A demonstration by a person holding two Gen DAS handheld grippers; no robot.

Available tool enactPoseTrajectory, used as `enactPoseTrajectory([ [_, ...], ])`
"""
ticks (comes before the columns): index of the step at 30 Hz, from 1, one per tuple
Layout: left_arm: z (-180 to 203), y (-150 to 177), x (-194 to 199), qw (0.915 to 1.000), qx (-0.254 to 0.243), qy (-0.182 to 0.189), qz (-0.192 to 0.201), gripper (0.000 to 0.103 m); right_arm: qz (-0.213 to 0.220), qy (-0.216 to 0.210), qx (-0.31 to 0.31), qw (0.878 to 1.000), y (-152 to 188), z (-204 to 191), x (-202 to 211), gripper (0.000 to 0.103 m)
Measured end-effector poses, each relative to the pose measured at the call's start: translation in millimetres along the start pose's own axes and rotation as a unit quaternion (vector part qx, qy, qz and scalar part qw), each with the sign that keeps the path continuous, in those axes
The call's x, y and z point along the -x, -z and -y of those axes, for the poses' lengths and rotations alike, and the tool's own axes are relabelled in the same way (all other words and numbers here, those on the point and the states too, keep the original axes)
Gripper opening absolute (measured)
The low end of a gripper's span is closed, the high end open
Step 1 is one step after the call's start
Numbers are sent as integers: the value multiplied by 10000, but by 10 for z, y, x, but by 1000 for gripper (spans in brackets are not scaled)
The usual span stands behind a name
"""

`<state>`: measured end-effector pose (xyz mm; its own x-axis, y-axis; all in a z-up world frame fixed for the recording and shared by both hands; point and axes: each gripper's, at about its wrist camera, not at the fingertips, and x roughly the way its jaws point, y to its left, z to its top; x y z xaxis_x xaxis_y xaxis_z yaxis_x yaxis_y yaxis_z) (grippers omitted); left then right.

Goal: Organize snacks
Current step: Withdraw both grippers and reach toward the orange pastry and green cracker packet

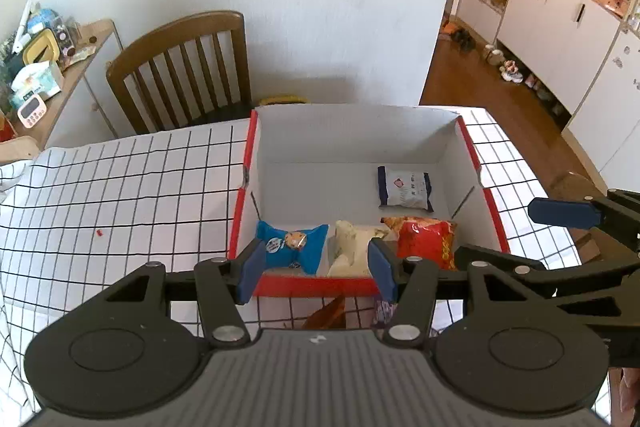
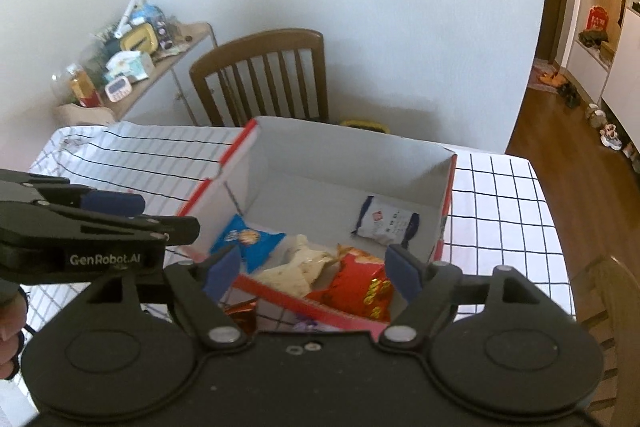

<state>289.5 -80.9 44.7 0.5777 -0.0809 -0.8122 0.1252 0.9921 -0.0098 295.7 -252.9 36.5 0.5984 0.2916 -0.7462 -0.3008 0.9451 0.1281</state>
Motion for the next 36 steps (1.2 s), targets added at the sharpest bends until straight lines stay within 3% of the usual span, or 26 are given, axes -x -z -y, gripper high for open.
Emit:
enactPoseTrajectory([
  [6, -57, 215, 299, 9997, -54, 42, 214, 56, 168, -145, 38, 9997, 137, -195, 233, 83],
  [9, -110, 323, 428, 9995, -33, 94, 300, 65, 246, -200, 28, 9995, 218, -261, 341, 86],
  [16, -242, 549, 677, 9982, 64, 261, 543, 71, 405, -352, 70, 9985, 414, -454, 575, 90],
  [21, -411, 707, 904, 9934, 416, 602, 889, 85, 599, -484, 14, 9970, 518, -558, 735, 97],
  [23, -472, 778, 982, 9924, 448, 659, 933, 85, 611, -558, -14, 9966, 566, -583, 772, 98],
  [26, -575, 904, 1041, 9923, 476, 641, 948, 87, 560, -575, -7, 9968, 657, -634, 791, 98],
  [29, -725, 1047, 1046, 9916, 646, 700, 874, 98, 458, -533, -10, 9975, 760, -674, 750, 102],
  [36, -1042, 1444, 820, 9934, 1009, 343, 428, 99, 7, -456, -116, 9989, 1052, -725, 449, 102],
])
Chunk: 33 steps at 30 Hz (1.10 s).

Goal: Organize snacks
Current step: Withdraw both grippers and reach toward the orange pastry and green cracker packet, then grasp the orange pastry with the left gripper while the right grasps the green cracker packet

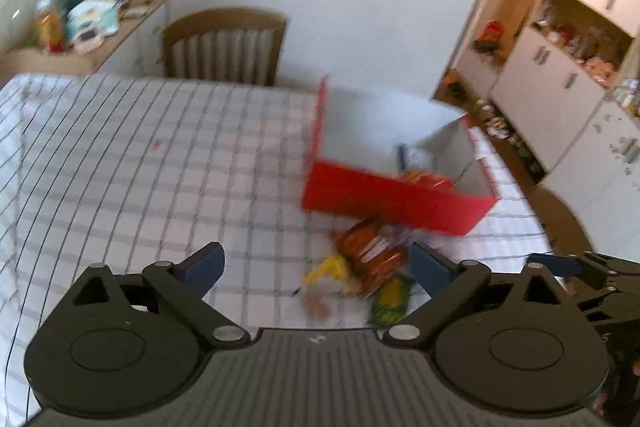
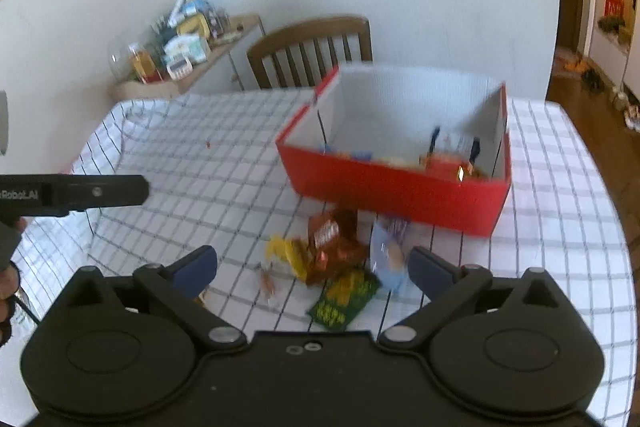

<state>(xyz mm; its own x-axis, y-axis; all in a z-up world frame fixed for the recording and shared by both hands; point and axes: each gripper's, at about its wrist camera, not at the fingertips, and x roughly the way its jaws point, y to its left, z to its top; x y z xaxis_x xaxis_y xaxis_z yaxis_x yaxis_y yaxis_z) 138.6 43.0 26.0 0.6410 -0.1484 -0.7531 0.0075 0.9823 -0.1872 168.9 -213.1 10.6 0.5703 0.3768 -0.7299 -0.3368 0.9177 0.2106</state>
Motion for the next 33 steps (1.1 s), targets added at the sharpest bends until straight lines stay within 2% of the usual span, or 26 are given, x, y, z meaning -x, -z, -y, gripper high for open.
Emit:
enactPoseTrajectory([
  [2, -107, 93, -128, 9992, 83, -330, -220, 99, -115, 82, 17, 9999, 97, -15, -111, 102],
  [6, -322, 244, -398, 9956, 377, -576, -643, 99, -413, 215, -117, 9988, 231, 27, -394, 102],
  [13, -514, 467, -870, 9865, 514, -956, -1225, 99, -889, 623, -514, 9928, 372, 178, -910, 97],
  [20, -565, 590, -1223, 9750, 574, -962, -1918, 99, -1248, 878, -645, 9862, 403, 163, -1351, 91],
  [26, -579, 648, -1371, 9721, 473, -1168, -1977, 98, -1394, 1170, -379, 9826, 413, 40, -1553, 87],
  [30, -575, 649, -1452, 9713, 450, -1137, -2041, 86, -1437, 1326, -279, 9803, 422, -7, -1605, 83],
  [33, -601, 669, -1494, 9699, 499, -1074, -2128, 71, -1399, 1415, -234, 9797, 433, -28, -1605, 77],
])
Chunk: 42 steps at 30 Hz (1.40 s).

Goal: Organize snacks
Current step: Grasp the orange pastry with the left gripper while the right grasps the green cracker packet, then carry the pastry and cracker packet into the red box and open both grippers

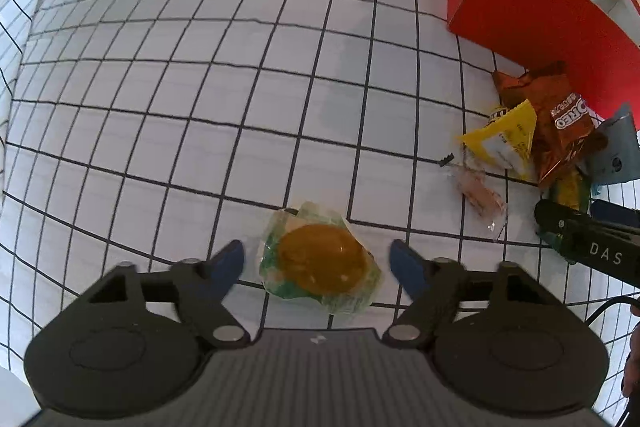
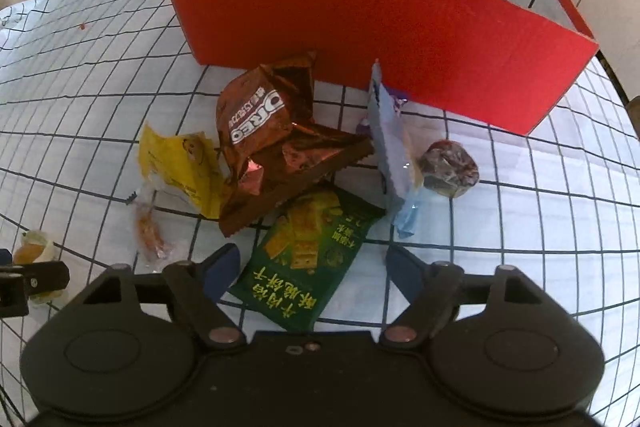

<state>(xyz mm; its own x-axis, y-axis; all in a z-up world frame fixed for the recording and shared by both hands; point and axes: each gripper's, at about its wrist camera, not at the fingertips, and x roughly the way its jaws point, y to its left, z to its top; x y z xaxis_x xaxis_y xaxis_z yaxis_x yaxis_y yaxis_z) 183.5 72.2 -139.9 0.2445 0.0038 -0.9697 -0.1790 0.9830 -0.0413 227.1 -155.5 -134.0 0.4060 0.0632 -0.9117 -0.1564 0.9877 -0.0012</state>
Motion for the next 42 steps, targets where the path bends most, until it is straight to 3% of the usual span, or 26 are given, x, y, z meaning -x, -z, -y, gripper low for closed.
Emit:
enactPoseTrajectory([
  [4, -12, 30, 15, 10000, -30, 46, 32, 65, 98, 52, 42, 9999, 38, 5, 31, 64],
  [6, -21, 40, 35, 10000, 13, 58, 64, 64, 158, 22, 67, 9998, 53, 26, 54, 49],
  [8, -18, 47, 56, 9999, 57, 65, 87, 61, 182, -25, 68, 9998, 94, 65, 103, 46],
  [12, -21, 84, 120, 9998, 76, 89, 134, 55, 170, -187, -45, 9997, 187, 165, 170, 45],
  [26, 84, 274, 459, 9987, 5, 362, 352, 54, 317, -790, -27, 9964, 490, 316, 759, 45],
  [34, 352, 198, 990, 9939, -251, 645, 861, 54, 764, -978, 60, 9923, 327, 439, 1216, 45],
  [42, 760, -125, 1410, 9864, -633, 781, 1300, 54, 1183, -963, 90, 9882, -26, 637, 1492, 45],
])
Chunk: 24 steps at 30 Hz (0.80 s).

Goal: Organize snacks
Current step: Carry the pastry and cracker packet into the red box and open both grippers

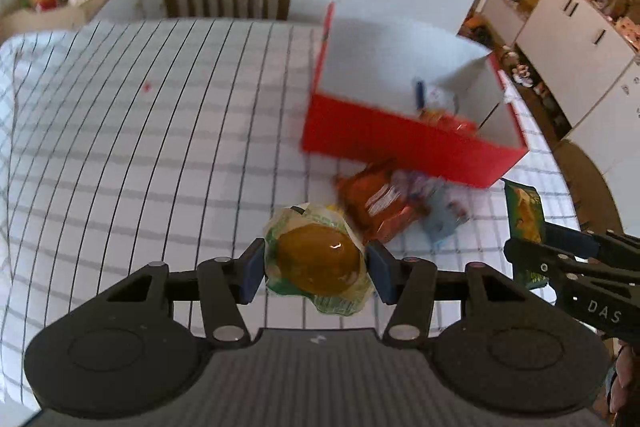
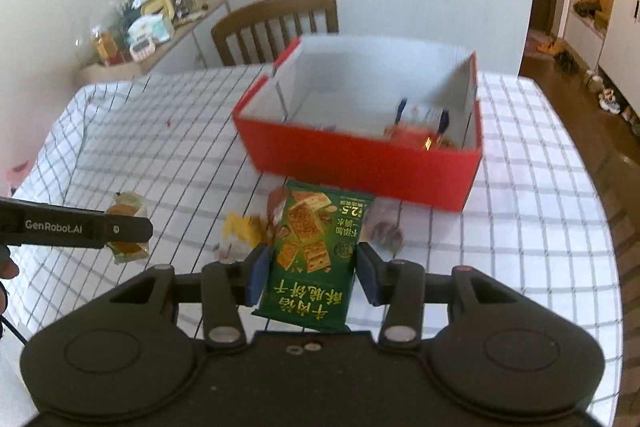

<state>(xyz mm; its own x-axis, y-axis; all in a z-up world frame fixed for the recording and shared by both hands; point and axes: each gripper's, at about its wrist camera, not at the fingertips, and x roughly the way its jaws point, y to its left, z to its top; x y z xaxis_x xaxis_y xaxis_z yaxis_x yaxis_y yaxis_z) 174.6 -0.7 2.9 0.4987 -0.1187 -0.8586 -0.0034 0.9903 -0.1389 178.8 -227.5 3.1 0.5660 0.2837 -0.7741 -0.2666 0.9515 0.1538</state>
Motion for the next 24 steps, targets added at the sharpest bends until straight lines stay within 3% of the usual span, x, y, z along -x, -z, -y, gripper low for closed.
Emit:
enactPoseTrajectory([
  [14, 516, -988, -92, 9981, -406, -220, 405, 54, 535, 169, -55, 9984, -887, 431, -3, 45],
  [19, 681, -1313, -230, 9964, -541, -420, 505, 54, 473, 187, -18, 9987, -1150, 560, -184, 45],
  [24, 790, -1574, -528, 9964, -605, -496, 316, 54, 243, 115, -37, 9996, -1297, 694, -455, 45],
])
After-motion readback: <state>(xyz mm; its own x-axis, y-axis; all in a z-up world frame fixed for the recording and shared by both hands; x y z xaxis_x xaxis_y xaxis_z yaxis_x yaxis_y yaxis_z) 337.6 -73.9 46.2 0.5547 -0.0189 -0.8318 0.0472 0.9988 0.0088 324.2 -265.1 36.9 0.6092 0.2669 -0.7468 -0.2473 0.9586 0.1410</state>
